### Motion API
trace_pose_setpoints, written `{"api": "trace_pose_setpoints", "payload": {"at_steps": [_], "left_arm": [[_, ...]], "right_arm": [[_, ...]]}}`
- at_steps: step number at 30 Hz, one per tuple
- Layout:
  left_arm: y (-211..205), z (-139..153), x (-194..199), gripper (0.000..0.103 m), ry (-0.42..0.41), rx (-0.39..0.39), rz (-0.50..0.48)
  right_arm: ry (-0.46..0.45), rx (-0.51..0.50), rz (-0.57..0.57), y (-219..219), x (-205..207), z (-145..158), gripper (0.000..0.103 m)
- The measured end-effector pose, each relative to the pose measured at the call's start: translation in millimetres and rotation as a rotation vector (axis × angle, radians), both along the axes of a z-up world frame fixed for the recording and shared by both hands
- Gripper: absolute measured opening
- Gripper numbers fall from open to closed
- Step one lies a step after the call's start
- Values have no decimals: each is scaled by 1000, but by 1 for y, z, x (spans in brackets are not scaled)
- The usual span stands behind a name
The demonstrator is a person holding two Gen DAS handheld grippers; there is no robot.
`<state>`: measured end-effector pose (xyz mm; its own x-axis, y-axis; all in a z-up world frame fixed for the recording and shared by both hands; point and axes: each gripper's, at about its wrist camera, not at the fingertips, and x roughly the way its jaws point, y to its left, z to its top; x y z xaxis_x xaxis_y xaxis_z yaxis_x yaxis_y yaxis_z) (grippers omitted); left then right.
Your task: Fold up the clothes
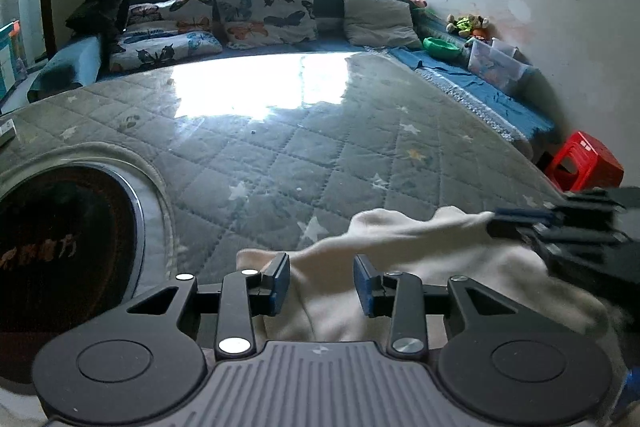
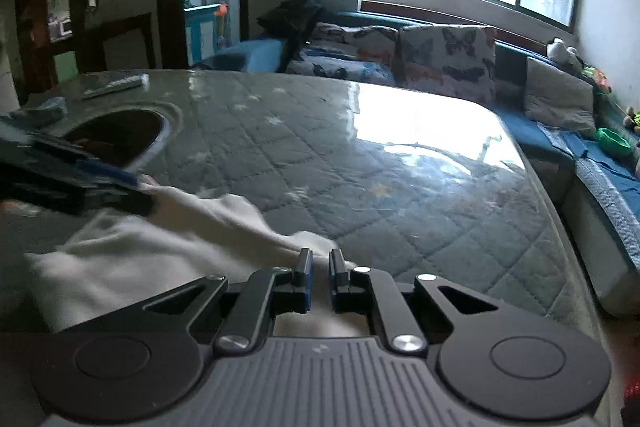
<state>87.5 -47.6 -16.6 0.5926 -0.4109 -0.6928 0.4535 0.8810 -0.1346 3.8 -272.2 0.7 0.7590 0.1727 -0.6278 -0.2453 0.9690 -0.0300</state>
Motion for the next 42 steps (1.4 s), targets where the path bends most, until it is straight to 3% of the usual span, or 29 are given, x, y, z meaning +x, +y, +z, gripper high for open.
{"api": "trace_pose_setpoints", "payload": {"at_steps": [5, 12, 15, 17, 23, 25, 30, 39, 41, 42], "left_arm": [[-4, -6, 10, 41, -7, 35, 17], [30, 7, -1, 53, 6, -8, 76], [48, 9, -9, 59, 24, -25, 115], [61, 9, -15, 68, 40, -35, 144], [90, 7, -30, 77, 70, -65, 211], [97, 8, -34, 81, 69, -76, 224], [106, 11, -39, 85, 73, -103, 233], [105, 8, -37, 90, 152, -179, 245], [103, 7, -37, 91, 171, -191, 249], [103, 7, -38, 91, 180, -197, 250]], "right_arm": [[0, 4, 75, 20, -21, 5, 8], [-15, -9, 247, 63, -48, 12, 14], [-23, -21, 325, 83, -56, 14, 23], [-24, -31, 379, 99, -60, 13, 24], [-37, -94, 498, 146, -68, 4, 26], [-35, -92, 508, 154, -66, 2, 32], [12, -103, 488, 167, -56, -16, 37], [-2, -137, 487, 174, -57, -17, 37], [-13, -155, 483, 176, -58, -21, 32], [-19, -154, 476, 175, -58, -19, 21]]}}
